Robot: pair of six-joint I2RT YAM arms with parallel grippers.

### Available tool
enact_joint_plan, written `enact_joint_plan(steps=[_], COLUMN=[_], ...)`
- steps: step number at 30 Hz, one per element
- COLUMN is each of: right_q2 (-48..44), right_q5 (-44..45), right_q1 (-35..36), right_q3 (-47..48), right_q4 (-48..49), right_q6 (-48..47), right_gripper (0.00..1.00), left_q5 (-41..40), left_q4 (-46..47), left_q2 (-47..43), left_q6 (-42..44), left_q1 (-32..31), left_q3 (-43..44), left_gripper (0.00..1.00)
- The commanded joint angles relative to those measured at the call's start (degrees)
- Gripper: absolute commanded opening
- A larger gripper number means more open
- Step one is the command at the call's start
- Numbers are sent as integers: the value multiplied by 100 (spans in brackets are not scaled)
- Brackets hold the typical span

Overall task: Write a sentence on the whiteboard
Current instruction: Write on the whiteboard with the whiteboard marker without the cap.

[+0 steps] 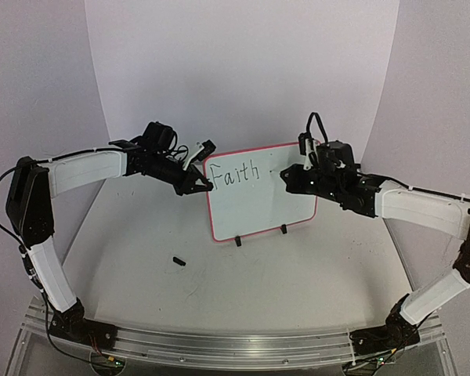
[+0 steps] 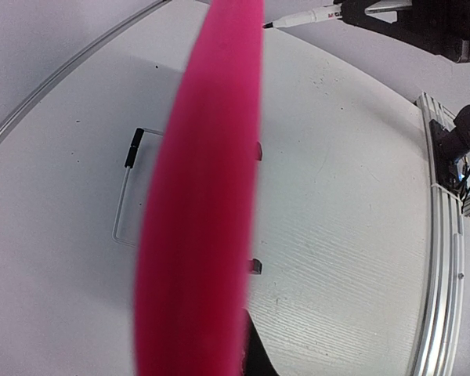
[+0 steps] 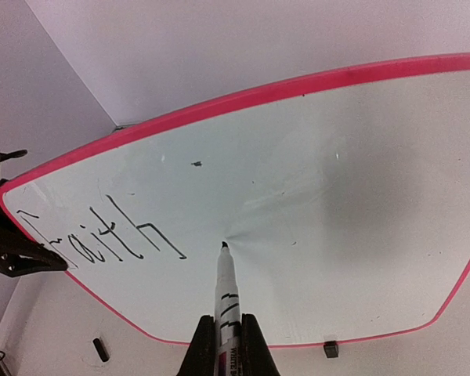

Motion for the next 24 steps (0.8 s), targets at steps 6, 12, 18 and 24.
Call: enact_joint_plan(steps=[6,12,18,24], right_q2=[-2,39,135,176], right_q5=[185,242,246,218], right_q1=[-53,-68,-81,-76], right_q3=[370,436,403,217], right_q4=[240,248,248,200], right_q6=[-63,-111,-58,111], right_gripper=[0,0,0,0], left_q5=[-668,-669,-670,-663], left_q4=[-517,-516,-518,-515], left_q2=[116,134,140,139], left_q6=[381,380,384,380], left_q1=[-56,-57,-57,-56], left_q3=[-54,-54,-53,-45], left_gripper=[0,0,0,0])
